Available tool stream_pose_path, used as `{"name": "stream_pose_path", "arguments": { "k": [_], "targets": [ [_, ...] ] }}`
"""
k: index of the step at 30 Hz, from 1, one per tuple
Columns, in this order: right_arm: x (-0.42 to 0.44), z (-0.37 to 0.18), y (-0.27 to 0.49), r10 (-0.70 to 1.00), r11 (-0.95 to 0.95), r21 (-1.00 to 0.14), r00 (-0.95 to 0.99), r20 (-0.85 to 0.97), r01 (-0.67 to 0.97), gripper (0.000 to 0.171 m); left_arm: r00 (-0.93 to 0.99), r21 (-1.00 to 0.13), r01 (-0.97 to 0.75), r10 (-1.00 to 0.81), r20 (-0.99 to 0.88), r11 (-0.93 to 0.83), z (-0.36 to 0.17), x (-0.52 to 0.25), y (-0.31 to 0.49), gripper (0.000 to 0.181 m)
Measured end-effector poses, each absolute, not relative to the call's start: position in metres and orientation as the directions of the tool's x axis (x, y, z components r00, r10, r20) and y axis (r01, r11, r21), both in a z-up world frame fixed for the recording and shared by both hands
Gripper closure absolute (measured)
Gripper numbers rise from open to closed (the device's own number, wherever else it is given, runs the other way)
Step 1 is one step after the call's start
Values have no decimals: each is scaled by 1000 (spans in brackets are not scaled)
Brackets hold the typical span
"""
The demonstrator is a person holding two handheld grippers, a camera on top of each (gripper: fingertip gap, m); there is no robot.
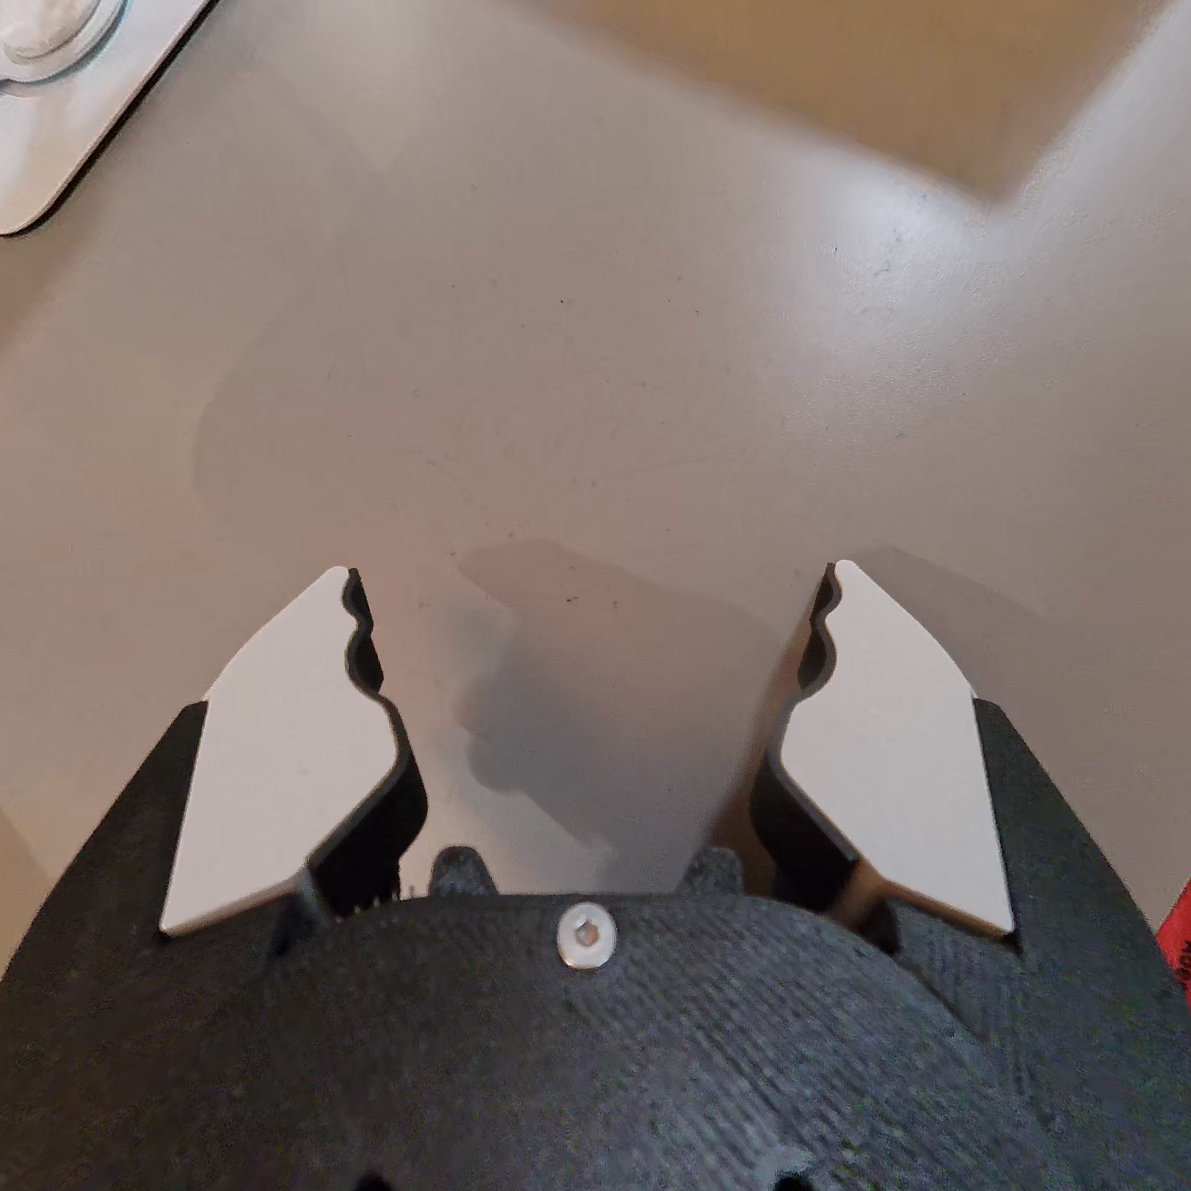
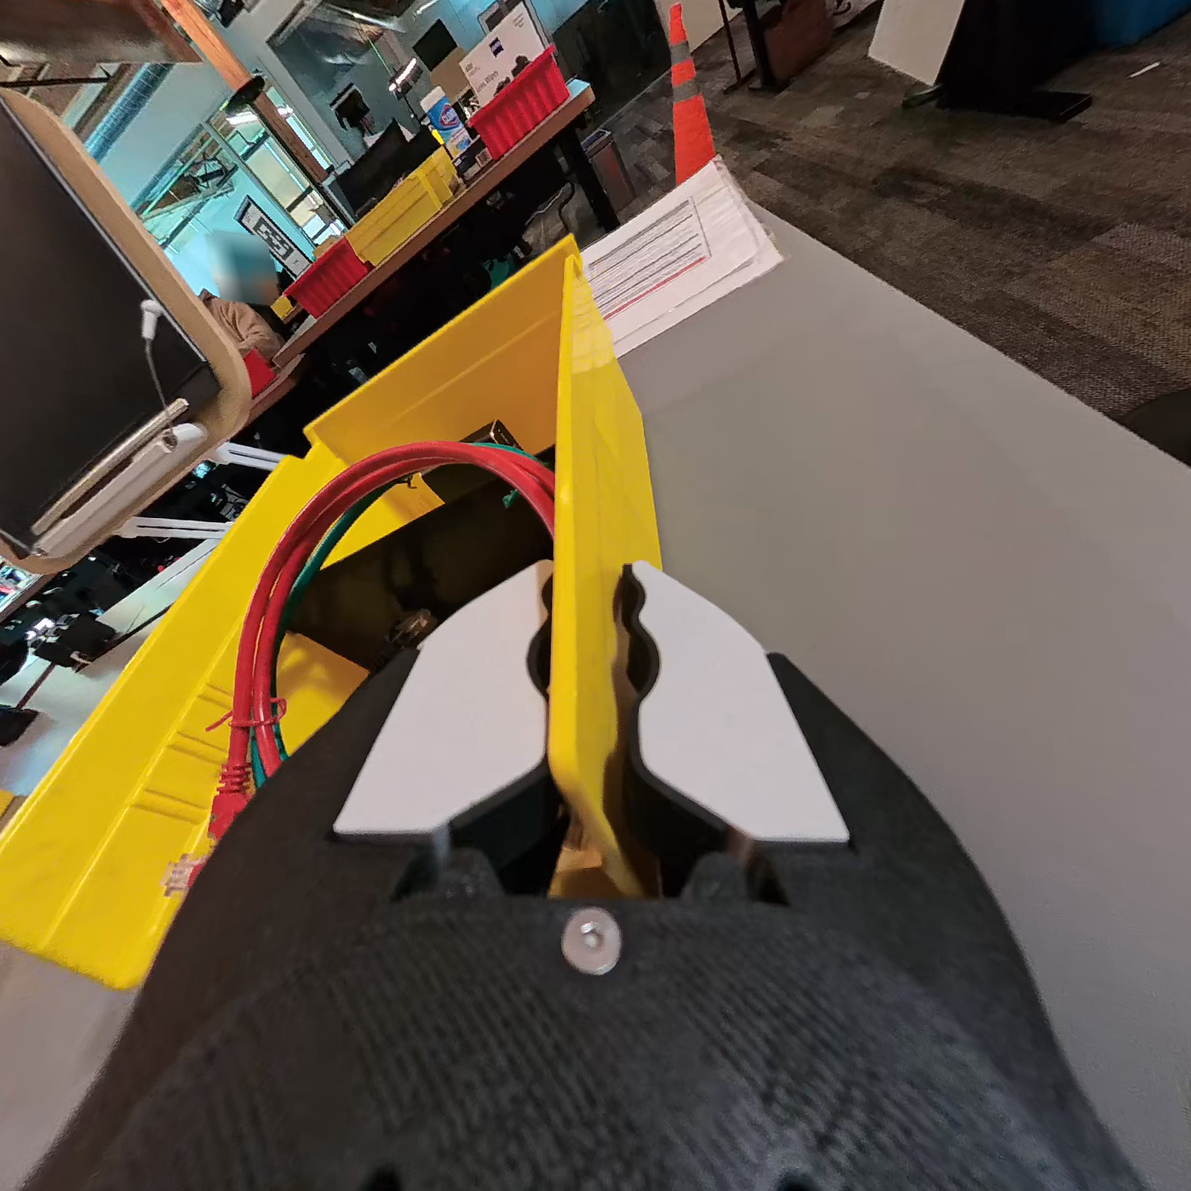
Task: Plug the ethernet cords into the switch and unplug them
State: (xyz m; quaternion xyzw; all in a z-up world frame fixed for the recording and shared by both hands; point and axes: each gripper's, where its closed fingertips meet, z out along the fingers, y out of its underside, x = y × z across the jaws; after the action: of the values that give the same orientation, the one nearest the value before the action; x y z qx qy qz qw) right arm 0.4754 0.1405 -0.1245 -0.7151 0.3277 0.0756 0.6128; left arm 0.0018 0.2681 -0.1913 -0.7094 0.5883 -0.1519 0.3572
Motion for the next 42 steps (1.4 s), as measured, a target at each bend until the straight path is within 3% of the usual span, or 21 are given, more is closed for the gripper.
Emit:
{"name": "stream_pose_path", "arguments": {
  "k": [11, 16, 18, 20, 26, 29, 33, 34, 36, 42],
  "targets": [
    [422, -94, 176, -200, -57, -841, 831, -518, -538, 160, 276, -702, -712, -927, -253, -20, -186, -1, 267, 53],
    [380, -83, 206, -68, -97, -838, 844, -533, -537, 160, 434, -769, -637, -850, -298, -56, -162, -26, 286, 56],
    [362, -82, 219, -17, -129, -827, 835, -550, -547, 160, 538, -820, -568, -785, -306, -71, -142, -45, 303, 53],
    [343, -85, 233, 23, -169, -811, 820, -572, -561, 160, 645, -859, -505, -698, -310, -86, -124, -71, 319, 35],
    [284, -96, 274, 132, -293, -787, 792, -596, -543, 159, 852, -897, -442, -316, -418, -4, -71, -189, 351, 36],
    [255, -99, 290, 194, -344, -792, 787, -586, -505, 159, 843, -861, -506, -241, -481, -51, -85, -235, 358, 46],
    [219, -96, 303, 295, -365, -820, 781, -551, -441, 157, 827, -800, -532, -375, -419, -278, -147, -254, 359, 72],
    [212, -96, 304, 314, -367, -830, 784, -536, -420, 157, 819, -779, -550, -380, -430, -303, -155, -258, 360, 68],
    [199, -97, 305, 339, -372, -839, 783, -522, -398, 157, 765, -729, -629, -383, -518, -271, -158, -261, 362, 84],
    [169, -99, 298, 394, -387, -849, 768, -506, -361, 158, 683, -682, -709, -417, -599, -181, -160, -249, 370, 102]
  ]
}}
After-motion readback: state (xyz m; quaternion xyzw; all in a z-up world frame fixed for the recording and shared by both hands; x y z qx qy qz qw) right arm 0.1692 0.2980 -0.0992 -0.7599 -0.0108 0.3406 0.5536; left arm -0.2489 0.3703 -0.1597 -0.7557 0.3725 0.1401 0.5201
